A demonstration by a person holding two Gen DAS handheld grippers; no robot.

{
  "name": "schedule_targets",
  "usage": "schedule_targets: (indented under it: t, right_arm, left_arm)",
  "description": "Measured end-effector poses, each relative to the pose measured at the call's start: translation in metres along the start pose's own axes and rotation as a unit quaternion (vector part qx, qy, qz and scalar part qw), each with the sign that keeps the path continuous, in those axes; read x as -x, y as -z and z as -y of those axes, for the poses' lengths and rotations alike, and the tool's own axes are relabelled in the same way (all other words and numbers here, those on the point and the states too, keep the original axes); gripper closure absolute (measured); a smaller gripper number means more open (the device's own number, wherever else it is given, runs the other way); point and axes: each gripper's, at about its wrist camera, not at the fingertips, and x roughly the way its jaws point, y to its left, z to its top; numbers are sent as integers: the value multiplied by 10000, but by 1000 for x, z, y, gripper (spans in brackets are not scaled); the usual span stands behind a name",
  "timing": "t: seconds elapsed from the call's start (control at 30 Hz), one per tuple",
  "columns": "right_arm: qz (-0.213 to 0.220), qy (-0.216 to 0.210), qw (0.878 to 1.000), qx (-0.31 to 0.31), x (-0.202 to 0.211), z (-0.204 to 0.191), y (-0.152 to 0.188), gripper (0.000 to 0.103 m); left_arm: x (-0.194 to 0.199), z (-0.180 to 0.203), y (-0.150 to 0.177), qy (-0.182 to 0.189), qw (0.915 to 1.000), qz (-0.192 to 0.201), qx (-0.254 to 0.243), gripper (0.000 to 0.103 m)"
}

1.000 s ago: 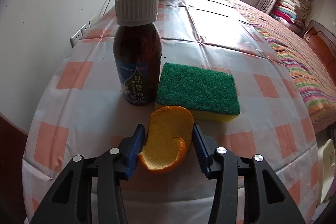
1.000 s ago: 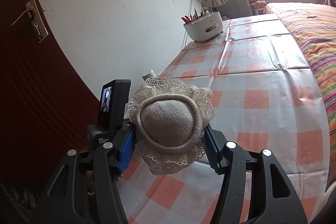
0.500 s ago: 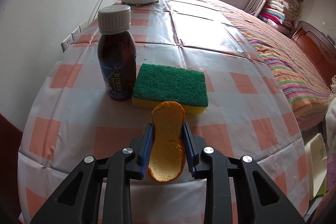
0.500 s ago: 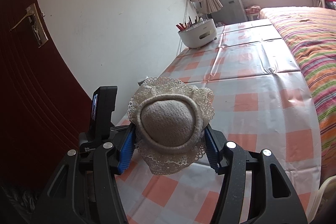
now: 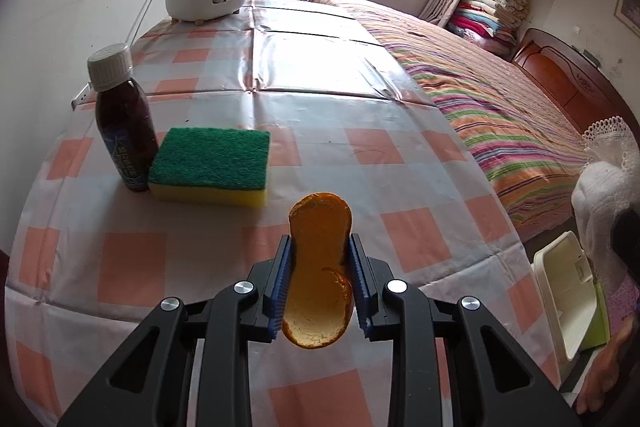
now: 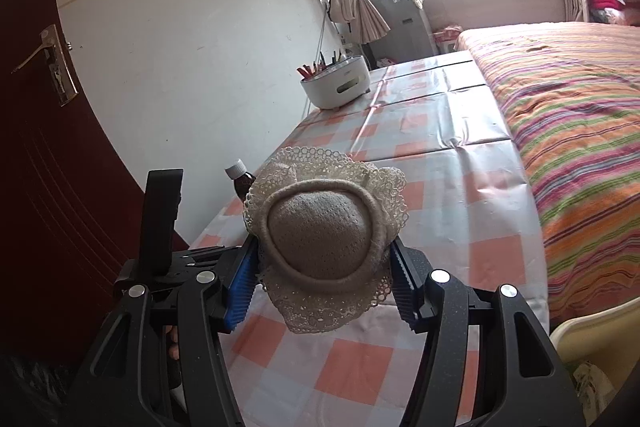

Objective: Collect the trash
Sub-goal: 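Grasp the orange peel with the left gripper while the right holds the pad, then carry both items to the cream bin and release them from both grippers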

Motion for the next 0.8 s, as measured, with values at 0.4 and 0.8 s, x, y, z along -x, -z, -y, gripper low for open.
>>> schedule_targets:
  t: [0.4, 0.8]
  right_arm:
    - [263, 593, 9977, -206, 38, 34, 12, 47]
    - [545, 1232, 9884, -699, 84, 76, 33, 47]
  left_arm:
    - [1, 62, 8, 513, 9978, -96, -415, 76]
    - [-1, 117, 22, 917, 9918, -254, -856, 76]
